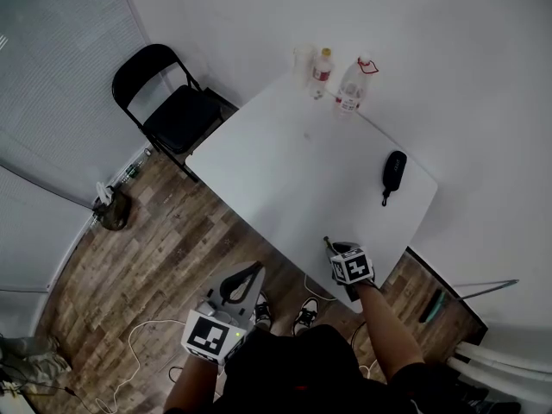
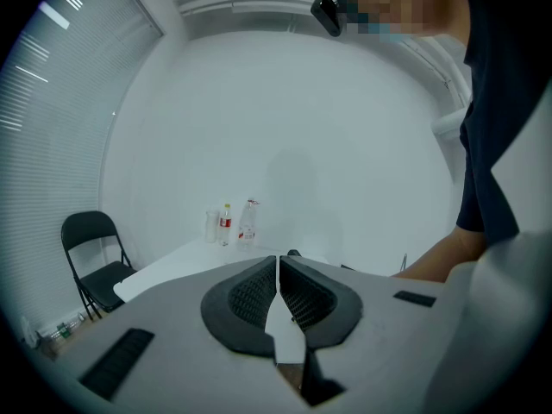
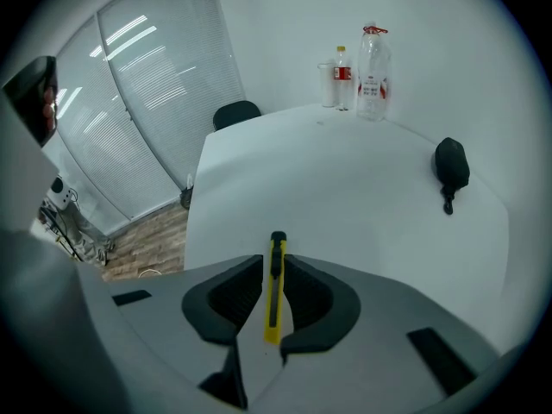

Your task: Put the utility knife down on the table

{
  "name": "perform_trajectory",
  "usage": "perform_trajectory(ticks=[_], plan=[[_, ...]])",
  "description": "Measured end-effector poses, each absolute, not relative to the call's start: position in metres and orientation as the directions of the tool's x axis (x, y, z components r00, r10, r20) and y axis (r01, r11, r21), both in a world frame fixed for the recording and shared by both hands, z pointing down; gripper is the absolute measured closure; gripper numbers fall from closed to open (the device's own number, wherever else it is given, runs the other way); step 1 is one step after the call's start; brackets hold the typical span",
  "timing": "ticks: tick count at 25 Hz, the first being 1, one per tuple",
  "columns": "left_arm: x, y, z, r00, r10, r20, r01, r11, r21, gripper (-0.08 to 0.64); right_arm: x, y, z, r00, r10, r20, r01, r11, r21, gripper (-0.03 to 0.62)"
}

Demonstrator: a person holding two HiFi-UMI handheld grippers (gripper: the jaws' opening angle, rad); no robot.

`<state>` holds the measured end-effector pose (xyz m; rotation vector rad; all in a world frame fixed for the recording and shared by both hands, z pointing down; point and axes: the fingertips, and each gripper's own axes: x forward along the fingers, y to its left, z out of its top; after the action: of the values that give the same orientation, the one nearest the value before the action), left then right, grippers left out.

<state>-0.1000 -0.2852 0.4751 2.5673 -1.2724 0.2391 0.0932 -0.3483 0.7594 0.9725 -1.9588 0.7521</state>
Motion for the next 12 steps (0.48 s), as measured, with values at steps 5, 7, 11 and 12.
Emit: perform_trajectory(ticks=[5,7,11,12], plan=[[-0.103,-0.286,0.468,0.603,-0.753,0.263,-0.798,-0.572,0.192,0.529,0.092,-0.356,0.742,-0.385,-0.404,0.830,-0.846,0.515,-0.142,0.505],[-0.105,-0.284,0.468,0.602,-0.741,0.297,-0.797,-0.577,0.176,0.529,0.090,-0.361,0.719,-0.400,-0.456,0.795,-0.850,0.509,-0.135,0.505],[-0.103,-0.285,0.461,0.613,-0.741,0.274,-0.789,-0.591,0.168,0.529,0.087,-0.367,0.657,-0.442,-0.589,0.677,-0.857,0.500,-0.125,0.527],[-0.102,-0.285,0.461,0.619,-0.739,0.264,-0.784,-0.600,0.159,0.529,0.087,-0.367,0.640,-0.450,-0.623,0.640,-0.859,0.497,-0.120,0.538]])
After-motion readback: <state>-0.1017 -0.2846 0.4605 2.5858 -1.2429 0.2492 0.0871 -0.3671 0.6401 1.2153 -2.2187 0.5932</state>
